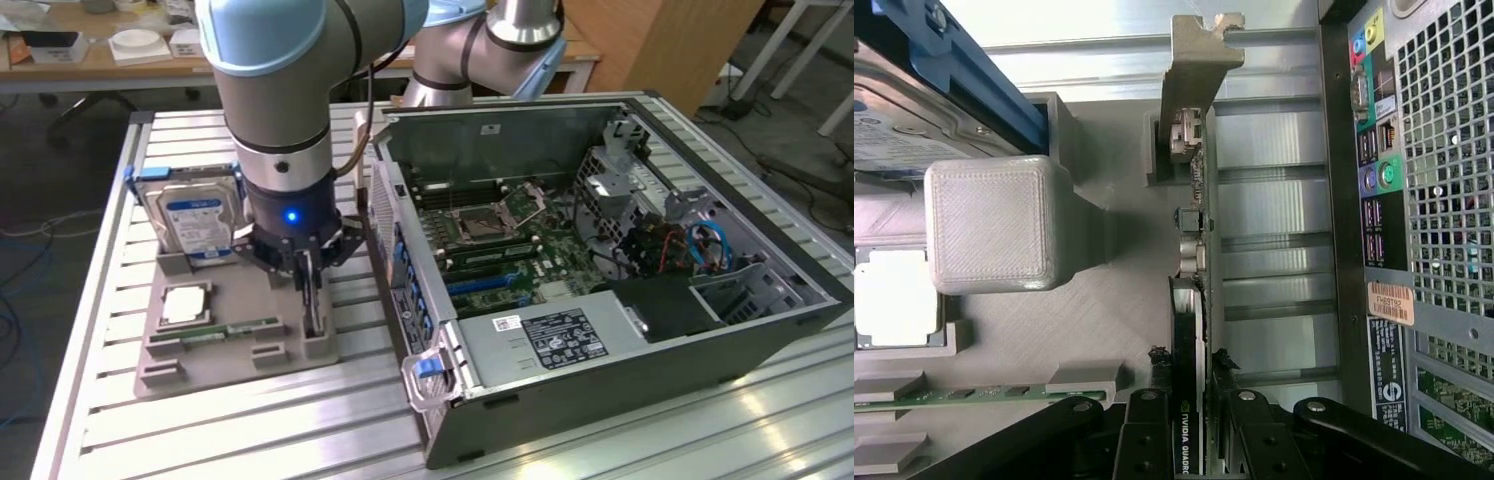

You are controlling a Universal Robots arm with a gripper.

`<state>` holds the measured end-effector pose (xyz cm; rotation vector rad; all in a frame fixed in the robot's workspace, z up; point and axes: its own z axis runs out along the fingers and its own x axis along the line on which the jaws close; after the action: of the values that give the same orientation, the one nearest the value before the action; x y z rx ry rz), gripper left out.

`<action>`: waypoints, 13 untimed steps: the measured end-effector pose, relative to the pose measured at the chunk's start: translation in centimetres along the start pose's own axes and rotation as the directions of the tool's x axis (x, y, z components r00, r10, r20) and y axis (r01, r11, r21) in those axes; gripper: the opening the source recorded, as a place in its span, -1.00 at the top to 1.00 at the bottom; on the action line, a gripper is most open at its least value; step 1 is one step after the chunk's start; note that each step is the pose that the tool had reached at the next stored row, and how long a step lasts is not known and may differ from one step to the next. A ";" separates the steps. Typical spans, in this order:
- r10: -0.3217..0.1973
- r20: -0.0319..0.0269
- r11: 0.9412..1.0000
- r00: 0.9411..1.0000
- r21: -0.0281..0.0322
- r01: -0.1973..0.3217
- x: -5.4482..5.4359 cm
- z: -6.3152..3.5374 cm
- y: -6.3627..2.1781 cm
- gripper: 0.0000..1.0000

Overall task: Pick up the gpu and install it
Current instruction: 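Pick up the gpu and move the gpu toward the slot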

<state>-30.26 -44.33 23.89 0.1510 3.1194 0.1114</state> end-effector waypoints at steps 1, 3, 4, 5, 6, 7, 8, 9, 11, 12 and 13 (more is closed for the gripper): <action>0.000 0.000 1.000 1.000 -0.002 0.000 0.0 -0.02 0.01 0.48; 0.000 0.000 1.000 1.000 -0.003 0.000 0.0 -0.06 0.02 0.48; 0.000 0.000 1.000 1.000 -0.003 0.000 0.0 -0.07 0.02 0.48; 0.000 0.000 1.000 1.000 -0.003 0.000 0.0 -0.08 0.02 0.48; 0.000 0.000 1.000 1.000 -0.004 0.000 0.0 -0.08 0.02 0.48; 0.000 0.000 1.000 1.000 -0.003 0.000 0.0 -0.09 0.01 0.48; 0.000 0.000 1.000 1.000 -0.003 0.000 0.0 -0.10 0.02 0.48; 0.000 0.000 1.000 1.000 -0.003 0.000 0.0 -0.11 0.02 0.48; 0.000 -0.001 1.000 1.000 -0.003 0.000 0.0 -0.20 0.02 0.48; 0.000 -0.001 1.000 1.000 -0.003 0.000 0.0 -0.27 0.02 0.48; 0.000 0.000 1.000 1.000 -0.003 0.000 0.0 -0.35 0.03 0.48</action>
<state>-30.25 -44.33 24.24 0.1505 3.1194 0.1168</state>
